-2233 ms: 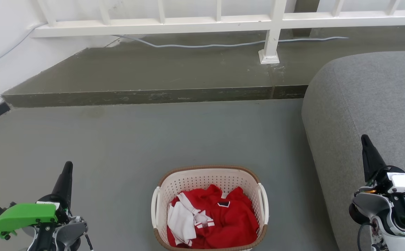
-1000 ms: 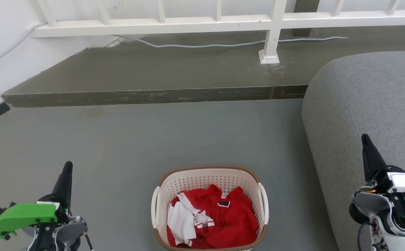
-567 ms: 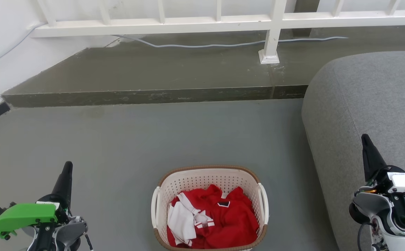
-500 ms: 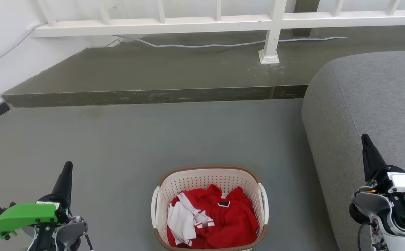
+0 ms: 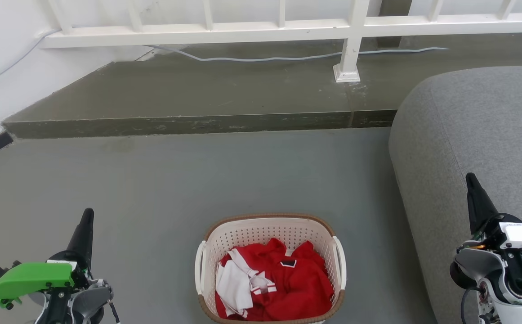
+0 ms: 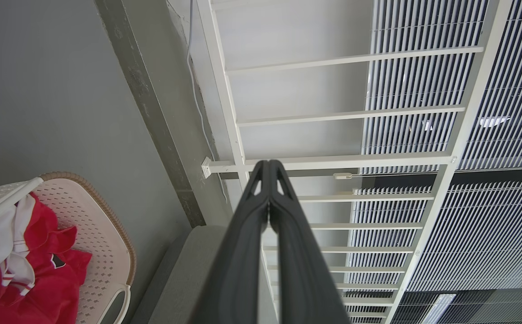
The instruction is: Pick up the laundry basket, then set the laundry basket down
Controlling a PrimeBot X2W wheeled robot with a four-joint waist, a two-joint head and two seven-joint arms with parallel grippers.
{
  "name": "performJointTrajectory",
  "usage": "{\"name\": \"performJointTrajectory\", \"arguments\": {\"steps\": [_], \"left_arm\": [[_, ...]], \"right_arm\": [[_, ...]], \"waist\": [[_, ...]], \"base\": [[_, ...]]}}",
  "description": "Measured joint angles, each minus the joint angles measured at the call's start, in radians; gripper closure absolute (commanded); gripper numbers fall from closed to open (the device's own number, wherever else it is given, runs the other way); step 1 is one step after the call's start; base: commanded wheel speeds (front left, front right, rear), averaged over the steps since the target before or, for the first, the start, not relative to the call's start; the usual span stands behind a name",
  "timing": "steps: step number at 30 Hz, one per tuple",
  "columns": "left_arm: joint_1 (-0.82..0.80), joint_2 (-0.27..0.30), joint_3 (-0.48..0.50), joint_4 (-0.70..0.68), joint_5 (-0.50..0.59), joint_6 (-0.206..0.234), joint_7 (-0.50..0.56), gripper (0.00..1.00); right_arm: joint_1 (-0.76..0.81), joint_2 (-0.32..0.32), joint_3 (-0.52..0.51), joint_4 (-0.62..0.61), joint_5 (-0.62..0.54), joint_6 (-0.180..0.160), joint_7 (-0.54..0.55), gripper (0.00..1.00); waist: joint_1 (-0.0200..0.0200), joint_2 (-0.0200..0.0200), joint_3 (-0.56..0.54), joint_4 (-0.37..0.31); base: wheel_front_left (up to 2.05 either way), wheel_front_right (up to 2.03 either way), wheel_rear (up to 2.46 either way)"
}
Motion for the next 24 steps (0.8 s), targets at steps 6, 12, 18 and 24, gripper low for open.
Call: {"name": "performJointTrajectory", "arguments": {"steps": [6, 12, 18, 24], "left_arm": [[0.000, 0.000, 0.000, 0.000, 0.000, 0.000, 0.000, 1.00], [0.000, 0.000, 0.000, 0.000, 0.000, 0.000, 0.000, 1.00], [0.000, 0.000, 0.000, 0.000, 0.000, 0.000, 0.000, 1.00], [0.000, 0.000, 0.000, 0.000, 0.000, 0.000, 0.000, 1.00]], "right_arm": [[0.000, 0.000, 0.000, 0.000, 0.000, 0.000, 0.000, 1.00], [0.000, 0.000, 0.000, 0.000, 0.000, 0.000, 0.000, 1.00], [0.000, 0.000, 0.000, 0.000, 0.000, 0.000, 0.000, 1.00], [0.000, 0.000, 0.000, 0.000, 0.000, 0.000, 0.000, 1.00]], "waist": [[0.0000, 0.0000, 0.000, 0.000], [0.0000, 0.0000, 0.000, 0.000], [0.0000, 0.0000, 0.000, 0.000], [0.0000, 0.0000, 0.000, 0.000]], "base": [[0.00, 0.00, 0.00], [0.00, 0.00, 0.00], [0.00, 0.00, 0.00], [0.00, 0.00, 0.00]]}}
